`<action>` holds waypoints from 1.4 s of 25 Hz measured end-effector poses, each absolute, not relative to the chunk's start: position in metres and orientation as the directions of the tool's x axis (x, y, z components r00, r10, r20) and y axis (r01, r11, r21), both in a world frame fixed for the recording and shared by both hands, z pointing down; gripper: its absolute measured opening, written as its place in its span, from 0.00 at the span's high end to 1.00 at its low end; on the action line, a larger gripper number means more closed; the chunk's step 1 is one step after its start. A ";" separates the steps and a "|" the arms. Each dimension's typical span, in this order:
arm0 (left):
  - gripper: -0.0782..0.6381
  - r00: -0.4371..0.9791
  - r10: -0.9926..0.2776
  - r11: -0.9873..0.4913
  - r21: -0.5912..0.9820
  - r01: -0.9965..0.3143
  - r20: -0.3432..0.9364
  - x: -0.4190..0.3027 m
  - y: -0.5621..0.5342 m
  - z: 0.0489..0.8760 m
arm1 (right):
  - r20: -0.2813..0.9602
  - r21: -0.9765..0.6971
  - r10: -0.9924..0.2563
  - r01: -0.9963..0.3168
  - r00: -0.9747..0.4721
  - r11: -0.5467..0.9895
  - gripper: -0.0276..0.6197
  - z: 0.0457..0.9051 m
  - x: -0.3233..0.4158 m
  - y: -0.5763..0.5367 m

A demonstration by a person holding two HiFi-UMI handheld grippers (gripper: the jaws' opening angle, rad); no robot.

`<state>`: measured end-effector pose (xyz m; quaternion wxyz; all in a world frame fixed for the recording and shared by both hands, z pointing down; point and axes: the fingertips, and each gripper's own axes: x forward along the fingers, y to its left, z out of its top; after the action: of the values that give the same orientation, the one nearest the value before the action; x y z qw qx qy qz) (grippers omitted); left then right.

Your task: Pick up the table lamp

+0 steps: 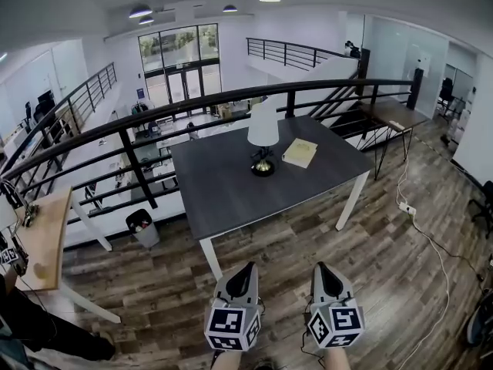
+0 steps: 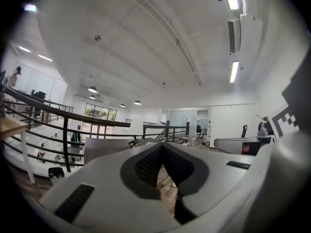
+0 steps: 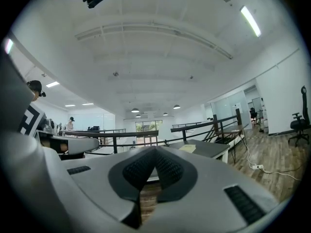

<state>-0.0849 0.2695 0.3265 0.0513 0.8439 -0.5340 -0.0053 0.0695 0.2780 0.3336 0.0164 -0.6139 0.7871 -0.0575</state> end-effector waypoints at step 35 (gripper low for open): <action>0.88 0.291 -0.955 -0.283 0.114 -0.952 0.061 -0.024 0.026 0.336 | 0.028 -0.143 -0.922 -0.914 -0.386 0.379 0.97 0.330 0.128 0.010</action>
<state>-0.0240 0.0260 0.3356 0.0644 0.8008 -0.5954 -0.0096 0.1282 0.0100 0.3303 0.0282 -0.5533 0.8297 -0.0675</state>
